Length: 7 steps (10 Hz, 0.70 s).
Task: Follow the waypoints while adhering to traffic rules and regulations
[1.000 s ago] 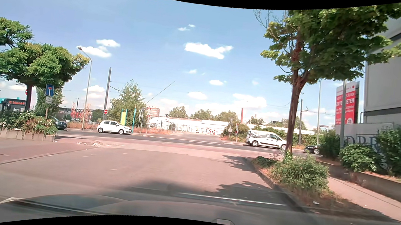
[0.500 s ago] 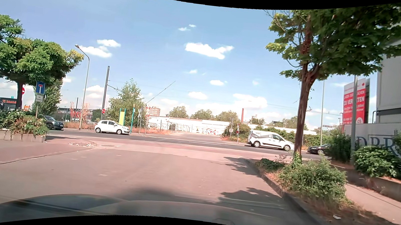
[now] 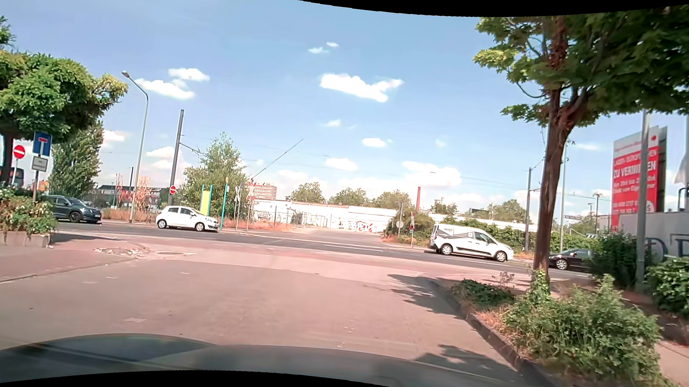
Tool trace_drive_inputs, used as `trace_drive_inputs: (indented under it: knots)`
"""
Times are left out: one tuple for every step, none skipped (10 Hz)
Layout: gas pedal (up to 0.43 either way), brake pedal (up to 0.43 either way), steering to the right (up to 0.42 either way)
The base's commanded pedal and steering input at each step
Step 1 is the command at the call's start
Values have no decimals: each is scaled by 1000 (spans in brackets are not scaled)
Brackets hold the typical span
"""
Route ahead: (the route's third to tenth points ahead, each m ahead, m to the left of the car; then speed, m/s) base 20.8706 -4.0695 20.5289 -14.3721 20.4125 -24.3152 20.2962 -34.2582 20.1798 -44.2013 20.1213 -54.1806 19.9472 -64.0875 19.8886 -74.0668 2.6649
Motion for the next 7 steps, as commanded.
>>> trace_drive_inputs:
  knots:
    - [331,0,-21]
    - [299,0,-21]
    - [287,0,-21]
    - [287,0,-21]
    - [260,0,-21]
    - [228,0,-21]
    - [228,0,-20]
